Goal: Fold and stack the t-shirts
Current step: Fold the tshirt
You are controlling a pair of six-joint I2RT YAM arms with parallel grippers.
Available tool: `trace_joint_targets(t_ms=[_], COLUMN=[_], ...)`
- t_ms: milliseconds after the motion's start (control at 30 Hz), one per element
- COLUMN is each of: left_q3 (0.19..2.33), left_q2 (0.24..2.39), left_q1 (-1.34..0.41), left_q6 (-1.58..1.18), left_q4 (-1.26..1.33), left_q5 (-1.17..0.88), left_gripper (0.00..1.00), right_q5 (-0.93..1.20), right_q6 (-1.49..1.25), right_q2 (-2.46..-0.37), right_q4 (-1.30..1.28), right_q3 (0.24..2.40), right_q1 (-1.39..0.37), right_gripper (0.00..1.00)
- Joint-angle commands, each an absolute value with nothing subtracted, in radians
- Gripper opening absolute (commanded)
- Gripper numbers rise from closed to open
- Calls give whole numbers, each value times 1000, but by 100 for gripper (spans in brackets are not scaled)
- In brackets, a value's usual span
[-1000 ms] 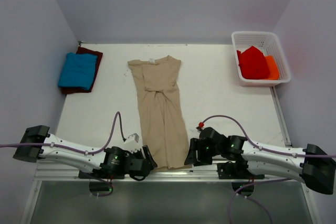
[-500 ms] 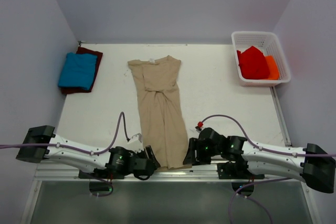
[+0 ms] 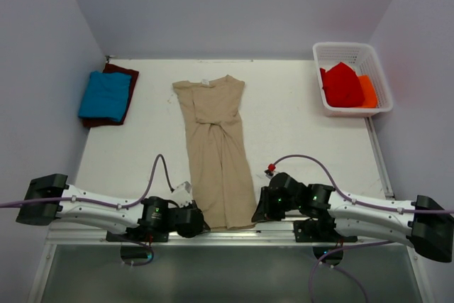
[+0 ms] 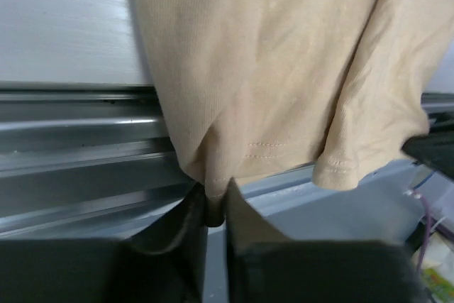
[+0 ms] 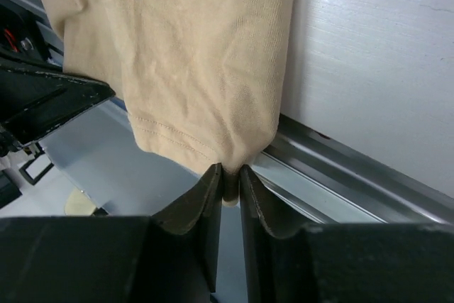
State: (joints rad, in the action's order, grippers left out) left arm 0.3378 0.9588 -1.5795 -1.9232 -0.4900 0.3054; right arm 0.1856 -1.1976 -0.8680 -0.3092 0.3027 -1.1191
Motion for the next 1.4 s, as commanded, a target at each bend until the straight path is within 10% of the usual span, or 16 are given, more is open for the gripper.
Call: trace_joint_targets(t_ms=[0, 167, 367, 467, 1033, 1367], left_q3=[293, 310, 316, 318, 385, 589], left_q2=[980, 980, 976, 969, 946, 997], left_q1=[-1572, -1572, -1572, -1574, -1574, -1583], left_q6=[-1882, -1878, -1876, -1879, -1850, -1720], left_q4=[-626, -653, -672, -678, -738, -854], left_q5=[333, 339, 347, 353, 426, 574], left_gripper=[10, 0, 0, 0, 0, 0], right_q5=[156, 160, 166, 172, 152, 95], right_q6=[-1209, -1207, -1206, -1201, -1226, -1180], right_q2=[-870, -884, -929, -962, -1089, -1002], right_q4=[-295, -287, -275, -244, -155, -281], right_q3=[314, 310, 308, 307, 314, 389], right_q1=[-1123, -1124, -1123, -1123, -1163, -1166], right_gripper=[19, 18, 56, 59, 2, 0])
